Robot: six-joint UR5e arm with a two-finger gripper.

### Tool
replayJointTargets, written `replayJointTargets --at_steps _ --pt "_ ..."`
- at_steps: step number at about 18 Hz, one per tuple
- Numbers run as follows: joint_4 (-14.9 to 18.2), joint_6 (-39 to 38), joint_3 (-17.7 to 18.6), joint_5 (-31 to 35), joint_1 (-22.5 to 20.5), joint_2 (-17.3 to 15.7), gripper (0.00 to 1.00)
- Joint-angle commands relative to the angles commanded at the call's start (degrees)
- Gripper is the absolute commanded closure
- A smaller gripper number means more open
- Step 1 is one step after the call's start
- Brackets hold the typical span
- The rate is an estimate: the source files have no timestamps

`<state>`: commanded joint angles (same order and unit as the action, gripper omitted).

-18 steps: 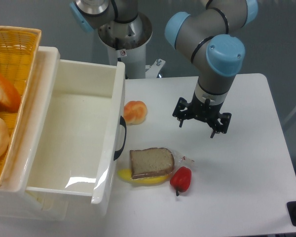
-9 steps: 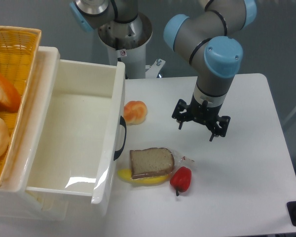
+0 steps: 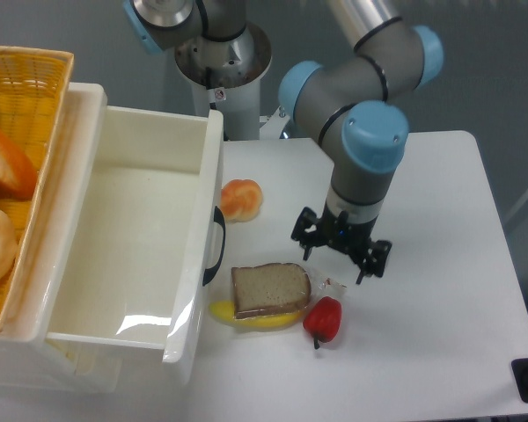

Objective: Pick up the toast
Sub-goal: 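Move the open gripper down toward the edge of the toast slice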

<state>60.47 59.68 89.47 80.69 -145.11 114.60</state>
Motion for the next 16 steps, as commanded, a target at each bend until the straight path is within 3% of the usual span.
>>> replayJointTargets --at_steps 3,8,12,16 --pt "0.3 4.9 0.3 -1.6 0.1 0.2 0.0" --pt "0.4 10.5 3.9 -1.7 0.1 0.0 0.0" --pt "0.5 10.9 7.8 -1.6 -0.9 -0.6 0.0" --pt "0.9 10.3 8.3 -1.1 -3.1 -0.6 0.0"
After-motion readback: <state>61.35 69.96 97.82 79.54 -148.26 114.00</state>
